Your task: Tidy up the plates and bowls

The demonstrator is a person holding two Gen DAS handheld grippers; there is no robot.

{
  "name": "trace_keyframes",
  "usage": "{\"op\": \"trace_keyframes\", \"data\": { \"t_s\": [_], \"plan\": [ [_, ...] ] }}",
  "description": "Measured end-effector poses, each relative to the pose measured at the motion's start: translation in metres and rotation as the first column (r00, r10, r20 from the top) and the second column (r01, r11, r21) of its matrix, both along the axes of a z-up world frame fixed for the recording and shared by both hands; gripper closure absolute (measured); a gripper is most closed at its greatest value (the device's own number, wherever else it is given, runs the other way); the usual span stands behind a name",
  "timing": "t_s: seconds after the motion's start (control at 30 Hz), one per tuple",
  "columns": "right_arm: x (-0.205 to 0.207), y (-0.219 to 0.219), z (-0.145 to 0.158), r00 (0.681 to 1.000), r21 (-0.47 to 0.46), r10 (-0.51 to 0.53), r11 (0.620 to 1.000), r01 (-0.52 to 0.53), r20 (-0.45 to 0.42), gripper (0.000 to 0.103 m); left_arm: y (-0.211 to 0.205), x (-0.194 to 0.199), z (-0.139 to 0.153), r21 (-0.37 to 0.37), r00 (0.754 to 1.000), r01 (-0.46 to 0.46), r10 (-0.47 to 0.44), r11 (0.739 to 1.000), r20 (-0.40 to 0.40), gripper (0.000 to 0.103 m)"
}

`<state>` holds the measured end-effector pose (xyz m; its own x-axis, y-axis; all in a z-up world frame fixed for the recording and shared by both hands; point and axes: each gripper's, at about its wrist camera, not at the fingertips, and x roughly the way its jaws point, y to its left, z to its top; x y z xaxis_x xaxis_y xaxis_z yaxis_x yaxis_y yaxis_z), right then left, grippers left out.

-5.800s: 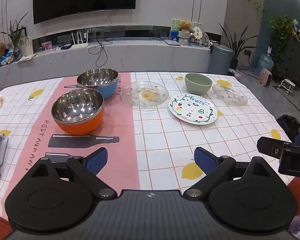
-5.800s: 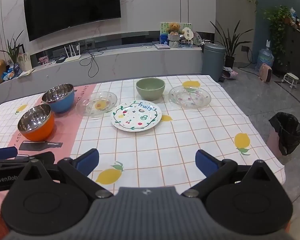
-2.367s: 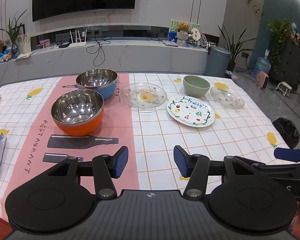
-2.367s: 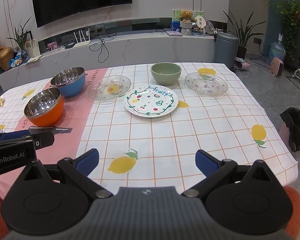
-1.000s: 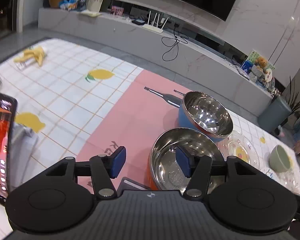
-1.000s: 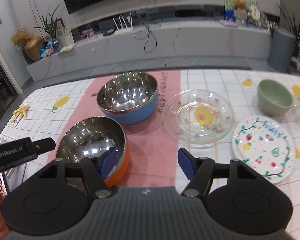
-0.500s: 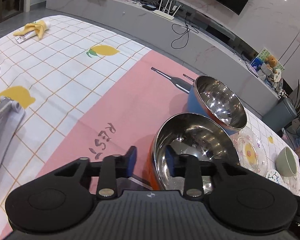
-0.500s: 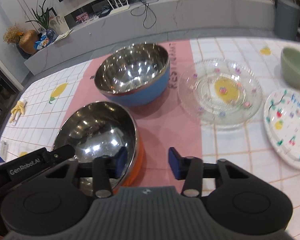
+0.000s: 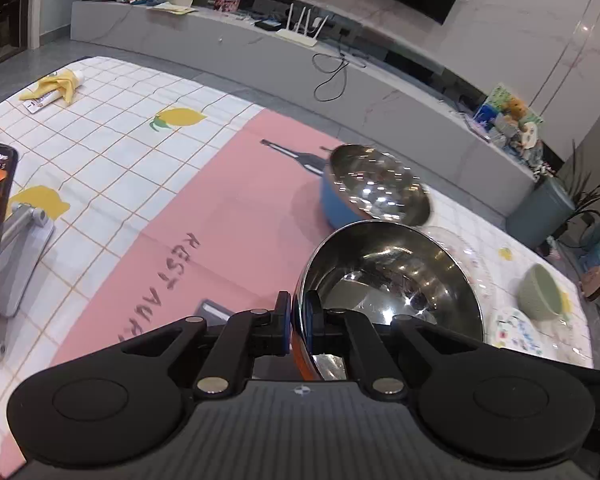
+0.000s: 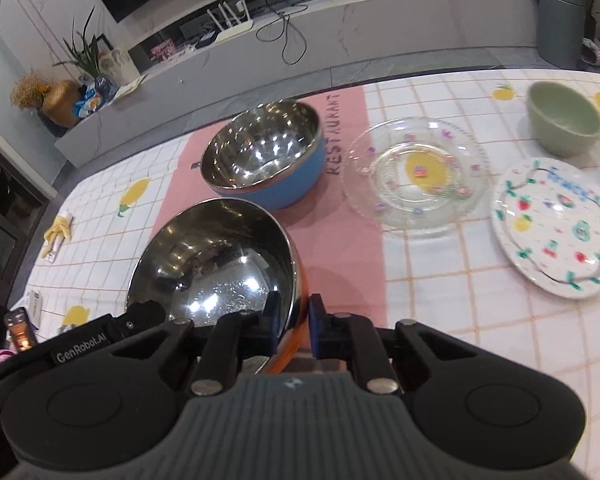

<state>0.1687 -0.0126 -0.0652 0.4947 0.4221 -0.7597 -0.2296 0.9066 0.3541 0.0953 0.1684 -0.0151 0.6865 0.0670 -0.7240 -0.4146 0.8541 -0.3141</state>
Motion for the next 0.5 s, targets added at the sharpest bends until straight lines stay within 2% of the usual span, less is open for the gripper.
{"op": "trace_keyframes", "data": {
  "t_s": [0.27,0.5],
  "plan": [
    [-0.047,-0.056,0.024,0.998,0.020,-0.049,0.999,0.048,0.035,0.091,-0.049,-0.031,0.020,0.023,0.997,0.077,-0.077,0.997,0.023,0.096],
    [-0.080,-0.099,0.021,0.997,0.018,-0.075,0.997,0.075,-0.004,0.091,-0.083,-0.054,0.014,0.030,0.988,0.153,-0.152,0.988,-0.016,0.095]
  ]
}}
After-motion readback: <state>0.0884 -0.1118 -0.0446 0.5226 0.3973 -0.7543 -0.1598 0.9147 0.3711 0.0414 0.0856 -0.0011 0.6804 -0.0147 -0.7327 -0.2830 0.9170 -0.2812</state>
